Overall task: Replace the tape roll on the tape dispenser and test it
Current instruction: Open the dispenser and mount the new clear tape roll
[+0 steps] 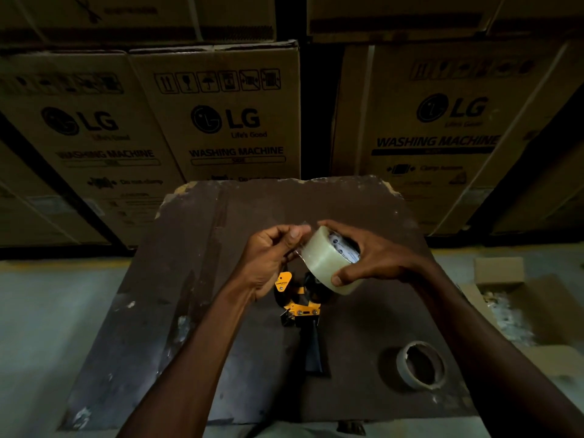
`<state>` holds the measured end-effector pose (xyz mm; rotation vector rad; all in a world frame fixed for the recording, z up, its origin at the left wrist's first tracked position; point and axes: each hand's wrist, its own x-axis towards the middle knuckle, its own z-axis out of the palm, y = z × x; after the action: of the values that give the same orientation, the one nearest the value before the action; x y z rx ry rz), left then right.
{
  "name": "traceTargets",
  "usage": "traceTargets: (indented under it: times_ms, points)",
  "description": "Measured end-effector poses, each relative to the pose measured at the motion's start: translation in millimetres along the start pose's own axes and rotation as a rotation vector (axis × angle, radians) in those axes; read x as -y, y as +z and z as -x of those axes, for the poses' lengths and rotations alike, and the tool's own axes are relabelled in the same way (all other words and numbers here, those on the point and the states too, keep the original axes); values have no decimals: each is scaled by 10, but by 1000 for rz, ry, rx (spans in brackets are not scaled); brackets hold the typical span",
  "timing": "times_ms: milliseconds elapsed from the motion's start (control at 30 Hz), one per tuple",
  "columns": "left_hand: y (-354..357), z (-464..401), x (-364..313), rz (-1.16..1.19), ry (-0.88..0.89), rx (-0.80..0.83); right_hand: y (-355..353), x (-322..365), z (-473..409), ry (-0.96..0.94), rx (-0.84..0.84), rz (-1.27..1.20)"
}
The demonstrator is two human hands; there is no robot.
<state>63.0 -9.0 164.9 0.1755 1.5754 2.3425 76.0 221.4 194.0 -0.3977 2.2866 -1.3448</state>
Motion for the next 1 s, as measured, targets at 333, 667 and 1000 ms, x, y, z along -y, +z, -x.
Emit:
traceTargets:
  times_ms: [333,667,1000]
  points:
    - [-349,32,108,-490,98,29,-141,-42,-132,50,1,401]
    - [-613,-37,610,-850,111,-118,80,-477,-463,67,-93,621]
    - [-777,-62,1098,-958,-53,-216,345,-961,-764,125,-47,622]
